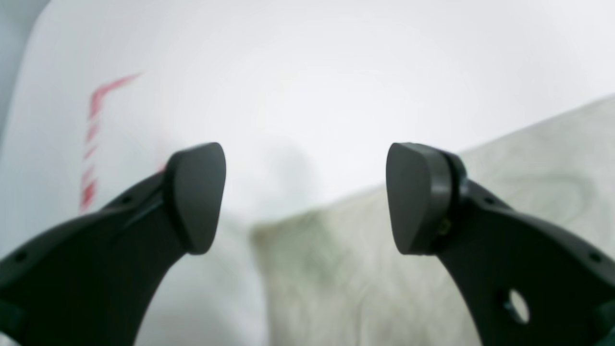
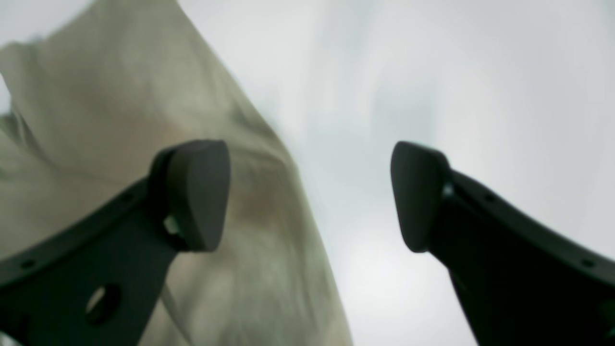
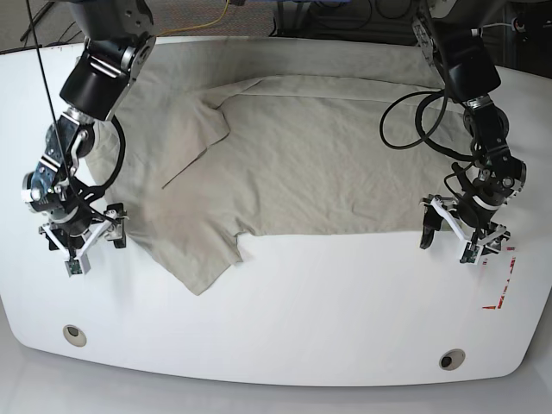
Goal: Layout the t-shirt on the table in an organized manner, then fold the t-shirt properly
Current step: 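Move both grippers across the shirt to its hem edge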
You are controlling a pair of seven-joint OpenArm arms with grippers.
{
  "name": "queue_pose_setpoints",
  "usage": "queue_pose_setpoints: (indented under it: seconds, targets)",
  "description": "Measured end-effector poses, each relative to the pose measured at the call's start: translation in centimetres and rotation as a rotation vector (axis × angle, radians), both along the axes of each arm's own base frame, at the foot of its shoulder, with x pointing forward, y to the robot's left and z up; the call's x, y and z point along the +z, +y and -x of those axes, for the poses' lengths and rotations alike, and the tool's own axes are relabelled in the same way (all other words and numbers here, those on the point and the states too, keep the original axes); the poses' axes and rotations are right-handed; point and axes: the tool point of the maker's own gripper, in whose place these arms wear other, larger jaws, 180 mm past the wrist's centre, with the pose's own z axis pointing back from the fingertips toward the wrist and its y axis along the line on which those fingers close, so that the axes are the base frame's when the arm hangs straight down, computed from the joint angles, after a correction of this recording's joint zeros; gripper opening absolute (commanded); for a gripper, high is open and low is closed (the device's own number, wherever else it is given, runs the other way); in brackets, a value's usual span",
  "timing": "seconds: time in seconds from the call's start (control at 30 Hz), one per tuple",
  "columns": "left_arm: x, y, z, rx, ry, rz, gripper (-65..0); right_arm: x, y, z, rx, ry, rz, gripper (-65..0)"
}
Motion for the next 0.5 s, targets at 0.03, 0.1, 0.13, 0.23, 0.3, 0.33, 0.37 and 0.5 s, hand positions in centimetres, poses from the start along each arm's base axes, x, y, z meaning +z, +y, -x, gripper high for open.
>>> queue_pose_setpoints:
  seconds: [0.03,0.1,0.13,0.23,0.3,0.33,0.37,0.5]
  targets:
    - [-0.2,-0.1,-0.1,-0.003,0.004,0.001,-15.7,-0.3,0.3,-0.6,0.011,0.004,-0.011,-14.6]
    - [-0.4,-0.4,-0.1,-0.011,0.005,0.002,-15.7,-0.5,0.6,-1.4,0.023,0.009,-0.015,-14.6]
    - [-0.6,-0.7,-0.1,-0.019,0.006,0.001,-15.7,-0.9,0.9,-1.9,0.032,0.016,-0.032,-14.6]
    - [-0.8,-1.1,-0.1,-0.032,0.012,0.001,-15.7,-1.4,1.4,-3.1,0.039,0.014,-0.083,-14.6]
    - [-0.8,-1.3,-0.1,-0.038,0.011,0.003,-15.7,-1.9,1.4,-3.9,0.033,0.012,-0.121,-14.6]
    - [-0.8,-1.4,-0.1,-0.040,0.009,0.004,-15.7,-1.8,1.4,-4.2,0.032,0.000,-0.133,-14.6]
    - [-0.8,-1.4,-0.2,-0.040,0.009,0.004,-15.7,-2.4,1.3,-4.4,0.024,0.015,-0.155,-14.6]
    - [-0.7,-1.3,-0.2,-0.039,0.007,0.002,-15.7,-3.8,1.1,-4.9,-0.003,0.037,-0.225,-14.7]
